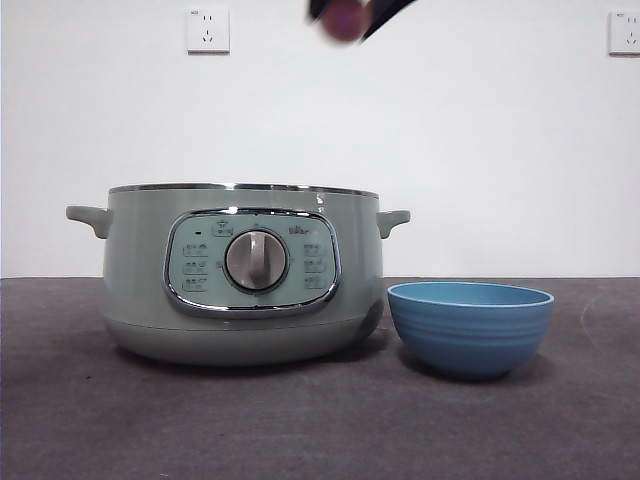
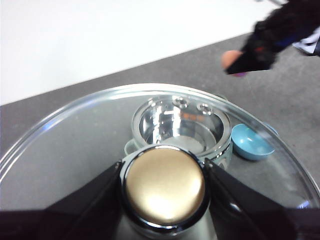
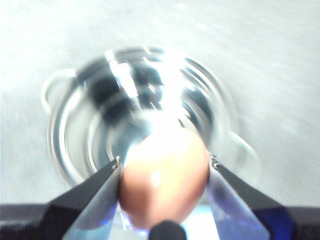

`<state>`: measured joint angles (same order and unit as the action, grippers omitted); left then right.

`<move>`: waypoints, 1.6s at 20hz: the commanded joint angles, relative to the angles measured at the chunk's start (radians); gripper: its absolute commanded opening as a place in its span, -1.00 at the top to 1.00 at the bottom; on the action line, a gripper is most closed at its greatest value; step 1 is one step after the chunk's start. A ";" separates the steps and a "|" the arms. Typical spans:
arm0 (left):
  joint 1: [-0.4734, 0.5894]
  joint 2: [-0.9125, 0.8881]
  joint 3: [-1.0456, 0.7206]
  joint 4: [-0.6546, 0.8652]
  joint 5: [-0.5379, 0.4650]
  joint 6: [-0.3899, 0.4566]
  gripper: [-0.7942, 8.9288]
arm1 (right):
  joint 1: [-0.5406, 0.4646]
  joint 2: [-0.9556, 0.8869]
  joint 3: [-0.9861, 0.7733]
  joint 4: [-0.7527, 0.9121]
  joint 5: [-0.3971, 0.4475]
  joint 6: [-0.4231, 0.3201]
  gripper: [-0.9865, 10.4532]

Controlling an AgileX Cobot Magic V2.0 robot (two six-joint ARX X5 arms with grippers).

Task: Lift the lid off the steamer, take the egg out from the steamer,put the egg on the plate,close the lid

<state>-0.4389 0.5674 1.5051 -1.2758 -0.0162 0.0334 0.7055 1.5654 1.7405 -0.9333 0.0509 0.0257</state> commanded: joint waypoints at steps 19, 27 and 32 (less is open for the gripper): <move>0.002 -0.007 0.005 0.048 0.030 0.004 0.85 | -0.161 -0.104 -0.794 0.470 -0.077 0.010 0.85; 0.002 -0.007 0.005 0.047 0.029 0.004 0.85 | -0.177 0.079 -0.795 0.565 -0.078 0.007 0.85; 0.002 -0.007 0.005 0.047 0.029 0.004 0.85 | -0.177 0.096 -0.795 0.565 -0.078 0.007 0.82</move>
<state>-0.4389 0.5674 1.5051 -1.2762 0.0120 0.0334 0.5282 1.6482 0.9524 -0.3740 -0.0261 0.0273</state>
